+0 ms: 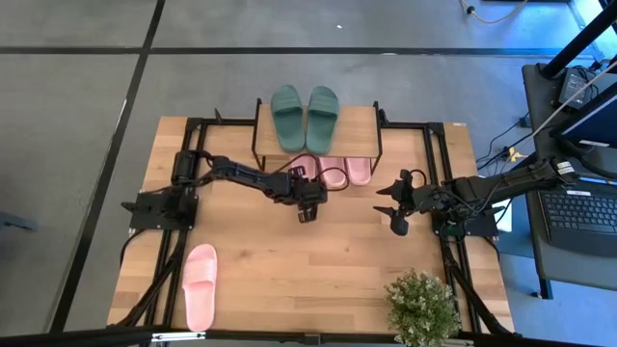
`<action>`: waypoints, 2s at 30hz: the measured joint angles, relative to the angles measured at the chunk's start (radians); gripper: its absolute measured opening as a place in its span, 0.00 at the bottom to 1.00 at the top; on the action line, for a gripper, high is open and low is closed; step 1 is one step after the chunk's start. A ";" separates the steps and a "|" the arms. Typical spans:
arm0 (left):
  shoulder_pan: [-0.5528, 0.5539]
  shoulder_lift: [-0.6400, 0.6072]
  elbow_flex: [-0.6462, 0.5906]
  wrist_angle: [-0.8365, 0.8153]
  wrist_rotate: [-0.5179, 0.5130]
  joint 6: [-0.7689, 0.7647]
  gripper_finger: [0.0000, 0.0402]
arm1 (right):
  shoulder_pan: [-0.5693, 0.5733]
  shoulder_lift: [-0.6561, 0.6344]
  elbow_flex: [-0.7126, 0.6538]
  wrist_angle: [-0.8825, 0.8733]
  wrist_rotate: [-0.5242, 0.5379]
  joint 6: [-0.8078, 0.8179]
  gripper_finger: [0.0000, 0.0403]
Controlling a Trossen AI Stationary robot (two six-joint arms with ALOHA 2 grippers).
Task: Pick and place slides into the shelf
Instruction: Put the pink slide under the shelf
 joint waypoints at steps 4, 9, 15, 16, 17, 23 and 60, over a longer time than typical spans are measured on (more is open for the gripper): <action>0.019 0.000 0.000 0.000 0.001 0.001 0.36 | 0.000 0.000 0.000 0.000 0.000 0.000 0.59; 0.042 0.000 0.000 0.001 0.006 0.025 0.36 | 0.000 0.000 0.000 0.000 0.000 0.001 0.59; 0.049 0.000 0.000 0.002 0.011 0.025 0.36 | 0.000 0.000 0.000 0.000 0.000 0.001 0.59; 0.049 0.000 0.000 0.002 0.011 0.025 0.36 | 0.000 0.000 0.000 0.000 0.000 0.001 0.59; 0.049 0.000 0.000 0.002 0.011 0.025 0.36 | 0.000 0.000 0.000 0.000 0.000 0.001 0.59; 0.028 -0.001 0.000 -0.001 0.128 0.025 0.36 | 0.000 0.000 0.000 0.000 0.000 0.019 0.59; -0.967 -0.476 -0.047 -0.557 -0.064 -0.695 0.36 | 0.000 0.000 0.000 0.046 0.000 0.020 0.59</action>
